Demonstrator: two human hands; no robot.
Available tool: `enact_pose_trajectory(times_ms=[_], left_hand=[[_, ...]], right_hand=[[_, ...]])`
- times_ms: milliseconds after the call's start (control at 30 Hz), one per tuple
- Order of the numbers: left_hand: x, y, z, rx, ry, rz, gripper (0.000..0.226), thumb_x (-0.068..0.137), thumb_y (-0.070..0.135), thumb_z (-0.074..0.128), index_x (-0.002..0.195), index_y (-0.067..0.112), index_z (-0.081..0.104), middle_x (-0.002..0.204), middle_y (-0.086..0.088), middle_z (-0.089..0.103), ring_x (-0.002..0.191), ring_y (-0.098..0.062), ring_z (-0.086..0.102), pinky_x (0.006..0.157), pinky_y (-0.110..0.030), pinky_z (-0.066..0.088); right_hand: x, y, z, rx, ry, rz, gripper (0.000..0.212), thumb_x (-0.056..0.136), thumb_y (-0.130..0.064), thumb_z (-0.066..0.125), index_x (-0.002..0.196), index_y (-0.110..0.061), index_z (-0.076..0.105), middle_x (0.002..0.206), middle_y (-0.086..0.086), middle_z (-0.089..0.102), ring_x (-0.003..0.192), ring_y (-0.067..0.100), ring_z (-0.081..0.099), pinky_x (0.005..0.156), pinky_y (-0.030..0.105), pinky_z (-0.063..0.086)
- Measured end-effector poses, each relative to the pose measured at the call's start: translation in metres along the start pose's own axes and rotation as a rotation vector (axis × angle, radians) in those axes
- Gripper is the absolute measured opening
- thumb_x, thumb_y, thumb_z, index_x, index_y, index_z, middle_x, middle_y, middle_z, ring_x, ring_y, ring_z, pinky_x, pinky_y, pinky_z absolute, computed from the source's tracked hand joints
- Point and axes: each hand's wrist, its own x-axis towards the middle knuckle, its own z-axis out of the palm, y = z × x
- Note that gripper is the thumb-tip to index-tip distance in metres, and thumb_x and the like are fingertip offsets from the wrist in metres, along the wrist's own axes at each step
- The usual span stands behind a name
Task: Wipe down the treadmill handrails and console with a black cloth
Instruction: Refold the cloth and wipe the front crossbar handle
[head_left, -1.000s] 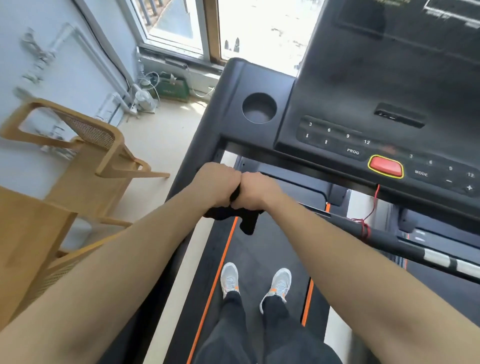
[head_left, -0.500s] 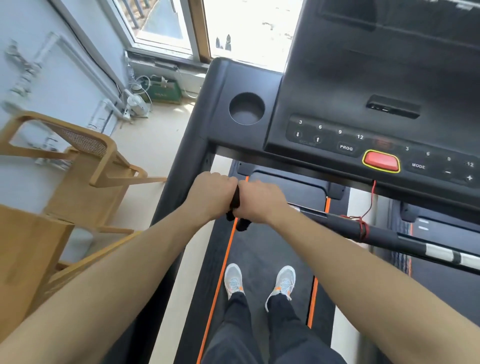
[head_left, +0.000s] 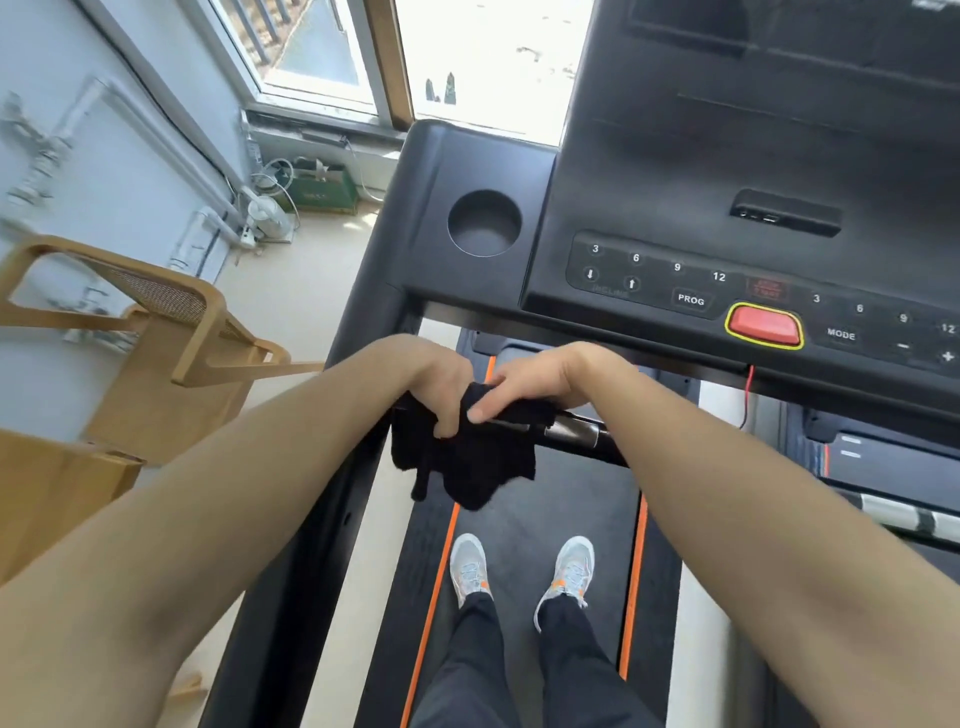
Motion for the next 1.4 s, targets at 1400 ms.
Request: enact_pose_trajectory(times_ms=[1400], left_hand=[[-0.002, -0.006, 0.066, 0.339, 0.930, 0.139, 0.032, 0.069, 0.020, 0.077, 0.088, 0.016, 0.051, 0.078, -0.002, 0.060, 0.063, -0.027, 0.059, 0.052, -0.034, 0.038]], right_hand=[[0.028, 0.020, 0.097, -0.977, 1.346, -0.064, 0.033, 0.055, -0.006, 0.074, 0.081, -0.016, 0.056, 0.069, 0.002, 0.059, 0.059, 0.024, 0.059, 0.055, 0.031, 0.030]])
